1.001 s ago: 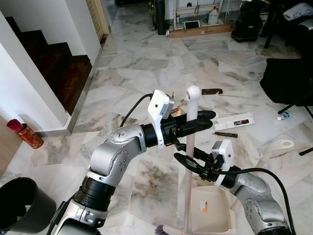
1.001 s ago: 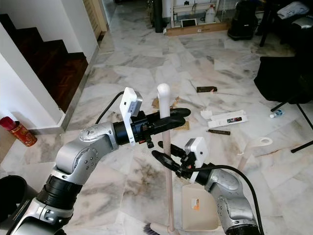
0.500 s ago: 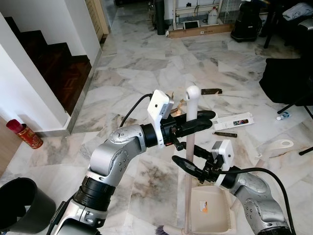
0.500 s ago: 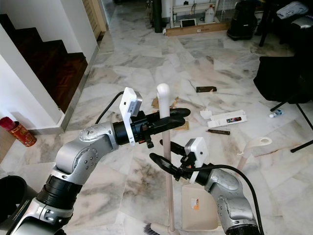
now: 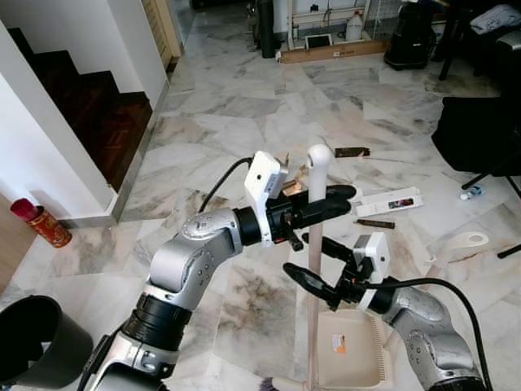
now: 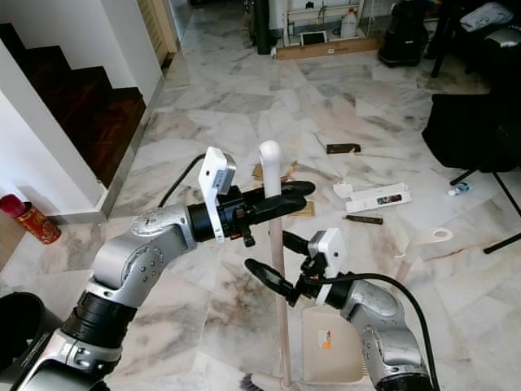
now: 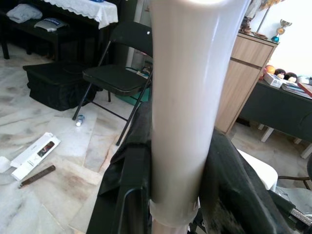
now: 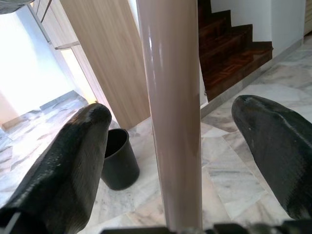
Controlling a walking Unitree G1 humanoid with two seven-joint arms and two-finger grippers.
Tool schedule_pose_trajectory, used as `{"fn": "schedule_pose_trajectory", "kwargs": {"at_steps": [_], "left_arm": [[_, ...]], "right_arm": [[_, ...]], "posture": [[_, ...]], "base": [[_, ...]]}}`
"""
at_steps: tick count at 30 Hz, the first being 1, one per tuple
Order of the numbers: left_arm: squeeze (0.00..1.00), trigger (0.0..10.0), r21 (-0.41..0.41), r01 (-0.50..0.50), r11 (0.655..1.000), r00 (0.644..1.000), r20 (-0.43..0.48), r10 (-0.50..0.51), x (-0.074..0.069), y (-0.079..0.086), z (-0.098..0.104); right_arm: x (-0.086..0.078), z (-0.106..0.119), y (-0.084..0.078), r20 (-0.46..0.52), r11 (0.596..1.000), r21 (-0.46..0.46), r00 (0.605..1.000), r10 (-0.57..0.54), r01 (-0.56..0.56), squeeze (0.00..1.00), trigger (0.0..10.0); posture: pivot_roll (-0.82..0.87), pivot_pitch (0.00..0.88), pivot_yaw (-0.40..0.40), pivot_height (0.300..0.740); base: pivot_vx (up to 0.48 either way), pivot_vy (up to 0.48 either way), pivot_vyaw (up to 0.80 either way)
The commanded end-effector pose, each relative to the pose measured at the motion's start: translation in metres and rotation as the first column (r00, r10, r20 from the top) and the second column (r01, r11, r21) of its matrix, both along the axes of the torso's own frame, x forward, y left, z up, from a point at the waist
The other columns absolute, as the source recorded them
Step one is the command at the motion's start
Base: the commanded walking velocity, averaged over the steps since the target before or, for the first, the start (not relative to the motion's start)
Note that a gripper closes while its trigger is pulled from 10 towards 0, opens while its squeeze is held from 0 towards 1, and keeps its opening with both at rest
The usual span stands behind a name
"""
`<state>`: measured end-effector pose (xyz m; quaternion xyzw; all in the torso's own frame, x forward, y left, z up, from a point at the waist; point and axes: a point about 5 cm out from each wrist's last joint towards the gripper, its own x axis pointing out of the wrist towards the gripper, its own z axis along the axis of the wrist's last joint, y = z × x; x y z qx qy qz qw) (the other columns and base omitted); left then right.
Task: Sweep floor
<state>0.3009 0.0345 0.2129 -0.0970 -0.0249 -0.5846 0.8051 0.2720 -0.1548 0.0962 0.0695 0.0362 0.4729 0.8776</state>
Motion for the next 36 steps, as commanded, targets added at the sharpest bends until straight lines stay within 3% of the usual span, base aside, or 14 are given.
{"fn": "schedule_pose_trajectory", "kwargs": {"at_steps": [1, 6, 7, 8, 9, 20, 24, 25, 26, 27, 28, 29, 34, 36], "left_arm": [[0.0, 0.0, -0.009, -0.006, 1.0, 1.0, 0.007, 0.006, 0.001, 0.005, 0.002], [0.0, 0.0, -0.008, -0.007, 1.0, 1.0, 0.008, 0.007, 0.001, 0.005, 0.001], [0.0, 0.0, -0.008, -0.009, 1.0, 1.0, 0.009, 0.009, 0.002, 0.005, 0.001], [0.0, 0.0, -0.008, -0.009, 1.0, 1.0, 0.009, 0.009, 0.002, 0.005, 0.001], [0.0, 0.0, -0.008, -0.009, 1.0, 1.0, 0.009, 0.009, 0.002, 0.005, 0.001], [0.0, 0.0, 0.013, -0.05, 0.999, 0.999, 0.019, 0.049, 0.007, 0.011, -0.001], [0.0, 0.0, 0.043, -0.128, 0.991, 0.991, 0.04, 0.126, 0.015, 0.016, -0.003], [0.0, 0.0, 0.066, -0.204, 0.977, 0.978, 0.053, 0.201, 0.023, 0.02, -0.005], [0.0, 0.6, 0.081, -0.241, 0.967, 0.97, 0.063, 0.236, 0.027, 0.022, -0.006], [0.0, 2.8, 0.102, -0.282, 0.954, 0.958, 0.077, 0.275, 0.031, 0.024, -0.007], [0.0, 2.8, 0.102, -0.282, 0.954, 0.958, 0.077, 0.275, 0.031, 0.024, -0.007], [0.0, 10.0, 0.128, -0.347, 0.929, 0.937, 0.094, 0.337, 0.038, 0.029, -0.009], [0.0, 10.0, 0.13, -0.434, 0.892, 0.9, 0.115, 0.421, 0.047, 0.04, -0.008], [0.0, 10.0, 0.131, -0.493, 0.86, 0.869, 0.134, 0.477, 0.053, 0.045, -0.008]], "right_arm": [[0.0, 0.003, 0.002, 0.006, 1.0, 0.008, 1.0, 0.011, -0.011, 1.0, 10.0], [0.002, 0.003, 0.0, 0.019, 1.0, -0.012, 1.0, -0.015, 0.015, 1.0, 10.0], [0.004, 0.003, -0.001, 0.035, 0.999, -0.032, 0.999, -0.039, 0.04, 0.51, 10.0], [0.005, 0.003, -0.002, 0.041, 0.998, -0.037, 0.998, -0.044, 0.045, 0.51, 10.0], [0.005, 0.002, -0.002, 0.041, 0.998, -0.039, 0.998, -0.05, 0.052, 0.0, 10.0], [0.015, -0.001, -0.014, 0.076, 0.976, -0.101, 0.979, -0.188, 0.195, 0.0, 10.0], [0.014, 0.001, -0.014, 0.077, 0.979, -0.077, 0.98, -0.183, 0.188, 0.0, 10.0], [0.013, 0.0, -0.013, 0.079, 0.979, -0.075, 0.98, -0.183, 0.189, 0.0, 10.0], [0.013, -0.001, -0.013, 0.079, 0.979, -0.075, 0.98, -0.184, 0.19, 0.0, 10.0], [0.013, -0.001, -0.013, 0.079, 0.979, -0.074, 0.98, -0.184, 0.19, 0.0, 10.0], [0.013, -0.001, -0.013, 0.079, 0.979, -0.074, 0.98, -0.184, 0.19, 0.0, 10.0], [0.012, -0.002, -0.012, 0.077, 0.98, -0.069, 0.98, -0.181, 0.186, 0.0, 10.0], [0.011, -0.002, -0.011, 0.074, 0.982, -0.063, 0.982, -0.175, 0.18, 0.0, 10.0], [0.012, -0.001, -0.013, 0.079, 0.98, -0.065, 0.98, -0.184, 0.189, 0.0, 10.0]], "posture": [[-0.02, 0.027, 0.123, 0.74], [-0.02, 0.028, 0.123, 0.74], [-0.02, 0.028, 0.123, 0.74], [-0.02, 0.028, 0.123, 0.74], [-0.02, 0.028, 0.123, 0.74], [-0.02, 0.029, 0.124, 0.74], [-0.02, 0.03, 0.124, 0.74], [-0.02, 0.03, 0.123, 0.74], [-0.02, 0.03, 0.122, 0.74], [-0.02, 0.031, 0.122, 0.74], [-0.02, 0.031, 0.122, 0.74], [-0.02, 0.031, 0.122, 0.74], [-0.02, 0.03, 0.12, 0.74], [-0.02, 0.029, 0.118, 0.74]], "base": [[0.0, 0.0, 0.0], [0.0, 0.0, 0.0], [0.0, 0.0, 0.0], [0.0, 0.0, 0.0], [0.0, 0.0, 0.0], [0.0, 0.0, 0.0], [0.0, 0.0, 0.0], [0.0, 0.0, 0.0], [0.0, 0.0, 0.0], [0.0, 0.0, 0.0], [0.0, 0.0, 0.0], [0.0, 0.0, 0.0], [0.0, 0.0, 0.0], [0.0, 0.0, 0.0]]}}
